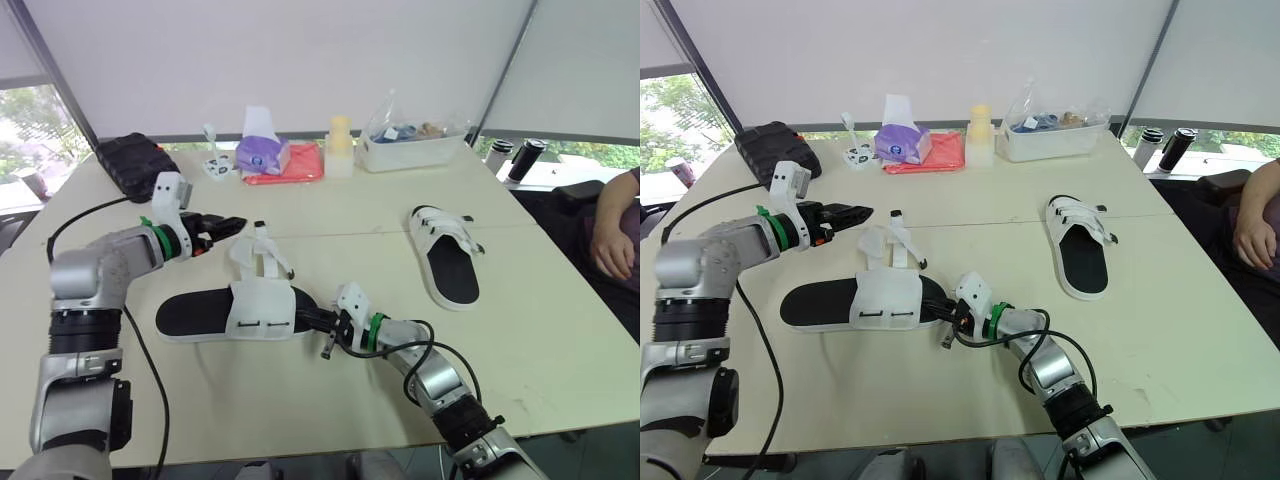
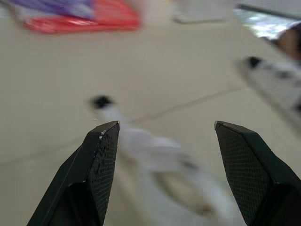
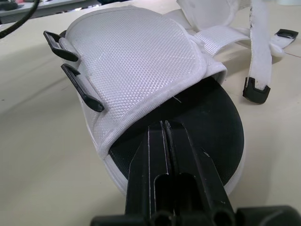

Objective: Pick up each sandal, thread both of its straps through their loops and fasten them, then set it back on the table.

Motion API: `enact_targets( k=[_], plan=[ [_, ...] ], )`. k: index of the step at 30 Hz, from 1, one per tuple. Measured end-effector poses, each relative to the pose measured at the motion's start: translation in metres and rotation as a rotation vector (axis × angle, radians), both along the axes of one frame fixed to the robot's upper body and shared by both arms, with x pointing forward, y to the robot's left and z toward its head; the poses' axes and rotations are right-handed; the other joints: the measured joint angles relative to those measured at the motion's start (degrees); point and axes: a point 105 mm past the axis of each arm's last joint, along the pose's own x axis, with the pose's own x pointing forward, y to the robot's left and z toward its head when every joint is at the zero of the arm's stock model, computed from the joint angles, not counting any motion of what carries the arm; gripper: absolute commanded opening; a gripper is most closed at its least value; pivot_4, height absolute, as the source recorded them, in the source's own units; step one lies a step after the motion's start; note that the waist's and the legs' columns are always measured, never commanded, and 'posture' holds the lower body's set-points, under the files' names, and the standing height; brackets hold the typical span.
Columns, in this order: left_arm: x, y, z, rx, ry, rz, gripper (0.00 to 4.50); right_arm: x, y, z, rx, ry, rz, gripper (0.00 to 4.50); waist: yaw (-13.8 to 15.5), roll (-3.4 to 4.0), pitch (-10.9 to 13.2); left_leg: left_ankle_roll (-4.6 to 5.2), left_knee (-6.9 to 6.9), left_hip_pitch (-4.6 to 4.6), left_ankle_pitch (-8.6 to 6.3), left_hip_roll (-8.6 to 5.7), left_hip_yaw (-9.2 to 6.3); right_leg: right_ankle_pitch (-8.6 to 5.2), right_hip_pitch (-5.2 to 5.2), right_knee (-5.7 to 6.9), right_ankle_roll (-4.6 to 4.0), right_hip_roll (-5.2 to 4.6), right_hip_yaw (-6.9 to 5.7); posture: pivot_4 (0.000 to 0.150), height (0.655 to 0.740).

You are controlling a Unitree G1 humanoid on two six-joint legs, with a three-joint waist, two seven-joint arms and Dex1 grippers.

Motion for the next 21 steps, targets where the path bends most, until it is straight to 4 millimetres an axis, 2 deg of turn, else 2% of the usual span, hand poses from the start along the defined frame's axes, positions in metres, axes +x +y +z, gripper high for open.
enact_targets(
  k=[5, 10, 15, 21],
  plan=[
    [-0.018, -0.001, 0.004, -0.105, 0.155, -0.041, 3.32, 0.000, 0.000, 0.000, 0.001, -0.005, 0.000, 0.00, 0.0, -0.01, 0.0, -0.02, 0.00, 0.00, 0.00, -0.04, -0.01, 0.00, -0.01, -0.02, 0.00, -0.03, 0.00, 0.150, 0.7400],
    [-0.025, -0.012, -0.015, -0.080, 0.245, -0.047, 3.32, 0.000, 0.000, 0.000, 0.005, -0.007, -0.001, 0.00, 0.1, -0.01, 0.0, -0.07, -0.03, 0.02, 0.02, -0.01, -0.02, 0.00, -0.01, -0.02, -0.01, -0.08, 0.03, 0.150, 0.7400],
    [-0.020, -0.024, -0.038, -0.037, 0.280, 0.022, 3.32, 0.001, 0.003, -0.001, 0.017, -0.002, -0.009, 0.00, 0.0, -0.01, 0.0, -0.16, -0.07, 0.03, 0.05, 0.00, -0.01, 0.02, -0.06, -0.01, -0.03, -0.05, 0.07, 0.150, 0.7400],
    [-0.001, -0.023, -0.050, -0.014, 0.256, 0.150, 3.32, 0.001, 0.003, -0.001, 0.022, 0.000, -0.013, 0.00, 0.0, -0.01, 0.0, -0.18, -0.08, 0.02, 0.06, -0.03, 0.01, 0.03, -0.08, -0.02, -0.05, -0.04, 0.08, 0.150, 0.7400]
  ],
)
